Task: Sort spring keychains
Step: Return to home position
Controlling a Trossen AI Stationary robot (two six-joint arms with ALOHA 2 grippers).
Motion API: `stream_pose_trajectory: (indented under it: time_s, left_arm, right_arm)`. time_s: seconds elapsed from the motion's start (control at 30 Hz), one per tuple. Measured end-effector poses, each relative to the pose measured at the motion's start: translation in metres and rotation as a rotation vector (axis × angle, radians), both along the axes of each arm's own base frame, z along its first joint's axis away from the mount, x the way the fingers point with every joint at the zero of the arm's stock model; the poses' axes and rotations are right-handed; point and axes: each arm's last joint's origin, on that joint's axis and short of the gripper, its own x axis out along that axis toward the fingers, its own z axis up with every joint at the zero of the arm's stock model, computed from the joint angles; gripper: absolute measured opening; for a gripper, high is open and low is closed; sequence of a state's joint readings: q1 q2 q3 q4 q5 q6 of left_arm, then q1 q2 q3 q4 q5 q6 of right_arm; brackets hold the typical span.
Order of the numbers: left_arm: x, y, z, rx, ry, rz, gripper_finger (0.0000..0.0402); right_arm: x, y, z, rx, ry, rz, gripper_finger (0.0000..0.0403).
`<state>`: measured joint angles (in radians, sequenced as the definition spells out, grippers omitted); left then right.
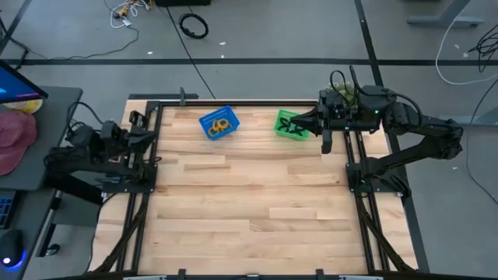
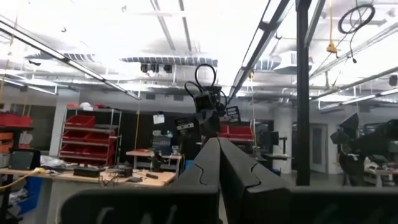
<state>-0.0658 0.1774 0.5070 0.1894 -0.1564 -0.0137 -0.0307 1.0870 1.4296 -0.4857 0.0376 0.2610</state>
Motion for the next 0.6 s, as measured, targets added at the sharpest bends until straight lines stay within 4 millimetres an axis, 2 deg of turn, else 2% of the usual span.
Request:
stream_pose_trajectory:
  time_s: [0.27, 0.43, 0.6]
  left_arm:
    - [-0.012, 0.001, -0.033, 0.000, -0.055, -0.001, 0.0000]
    - [-0.003, -0.001, -0.045, 0.009, -0.055, -0.025, 0.0000]
    - [0.010, -0.003, -0.071, -0.033, -0.004, -0.106, 0.0000]
  right_arm:
    - [0.000, -0.001, 0.000, 0.020, 0.003, -0.030, 0.0000]
    - [0.000, -0.001, -0.001, 0.040, 0.005, -0.037, 0.0000]
    - [0.000, -0.001, -0.002, 0.041, 0.011, -0.037, 0.0000]
